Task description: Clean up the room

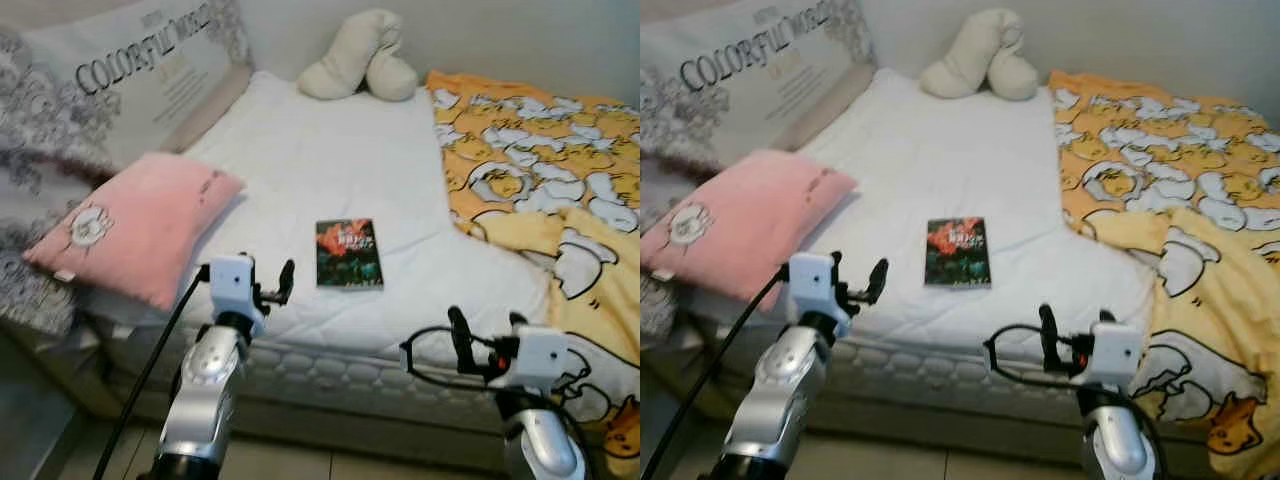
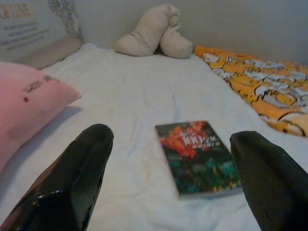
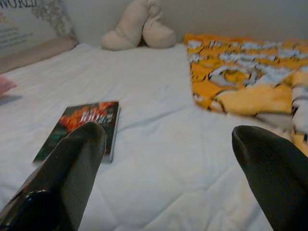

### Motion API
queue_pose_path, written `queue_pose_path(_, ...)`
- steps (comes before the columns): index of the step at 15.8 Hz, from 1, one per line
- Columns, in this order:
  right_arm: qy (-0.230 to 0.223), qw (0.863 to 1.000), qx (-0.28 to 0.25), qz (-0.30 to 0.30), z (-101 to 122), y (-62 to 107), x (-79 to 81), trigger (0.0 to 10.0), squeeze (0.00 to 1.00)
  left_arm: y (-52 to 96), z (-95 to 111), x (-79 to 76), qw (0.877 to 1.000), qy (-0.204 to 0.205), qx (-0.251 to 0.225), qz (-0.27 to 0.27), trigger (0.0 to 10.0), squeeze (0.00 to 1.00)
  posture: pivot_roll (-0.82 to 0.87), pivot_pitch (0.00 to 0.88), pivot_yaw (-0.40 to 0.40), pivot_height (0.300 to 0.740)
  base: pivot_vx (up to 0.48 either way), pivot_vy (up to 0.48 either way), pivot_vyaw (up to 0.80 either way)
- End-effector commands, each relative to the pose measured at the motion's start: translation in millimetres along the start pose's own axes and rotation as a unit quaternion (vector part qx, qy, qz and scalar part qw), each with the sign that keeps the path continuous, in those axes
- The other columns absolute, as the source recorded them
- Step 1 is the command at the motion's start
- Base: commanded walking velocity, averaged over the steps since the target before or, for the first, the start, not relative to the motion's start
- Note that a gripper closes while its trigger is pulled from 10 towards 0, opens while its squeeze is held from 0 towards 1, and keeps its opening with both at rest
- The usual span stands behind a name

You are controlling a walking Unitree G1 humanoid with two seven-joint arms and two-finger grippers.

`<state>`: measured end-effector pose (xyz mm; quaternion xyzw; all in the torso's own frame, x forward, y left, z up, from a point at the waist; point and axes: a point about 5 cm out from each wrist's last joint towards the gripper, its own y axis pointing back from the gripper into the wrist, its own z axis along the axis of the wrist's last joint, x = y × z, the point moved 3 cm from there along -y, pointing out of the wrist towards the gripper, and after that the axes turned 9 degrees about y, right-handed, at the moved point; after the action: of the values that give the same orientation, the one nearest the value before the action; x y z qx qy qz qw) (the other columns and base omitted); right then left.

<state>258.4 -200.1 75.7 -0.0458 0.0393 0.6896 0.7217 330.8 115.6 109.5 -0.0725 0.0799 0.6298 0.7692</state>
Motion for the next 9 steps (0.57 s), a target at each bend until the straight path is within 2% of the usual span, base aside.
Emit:
queue_pose_path(1,0.010,1.000,-0.002,-0.001,1,-2.0,-1.8,10.0,0.00,-4.3,-2,-0.3,1.000,-0.002,0.006,0.007,10.0,0.00,0.09,0.000,-0.007,0.740,0.480,0.000,0.00)
queue_pose_path(3,0.004,1.000,0.004,-0.007,-3,-4.1,-1.4,10.0,0.00,-8.5,-1,-3.6,1.000,0.001,0.001,0.002,10.0,0.00,0.09,0.000,-0.015,0.740,0.480,0.000,0.00)
queue_pose_path(6,0.007,1.000,0.002,0.017,-2,-6.5,9.5,10.0,0.00,-16.1,-1,-9.8,1.000,0.012,0.002,-0.013,10.0,0.00,0.08,0.000,-0.016,0.740,0.480,0.000,0.00)
queue_pose_path(9,0.017,1.000,0.003,0.015,-4,-9.2,7.1,10.0,0.00,-20.3,1,-19.6,0.999,0.028,-0.003,-0.035,10.0,0.00,0.08,0.000,-0.013,0.740,0.480,0.000,0.00)
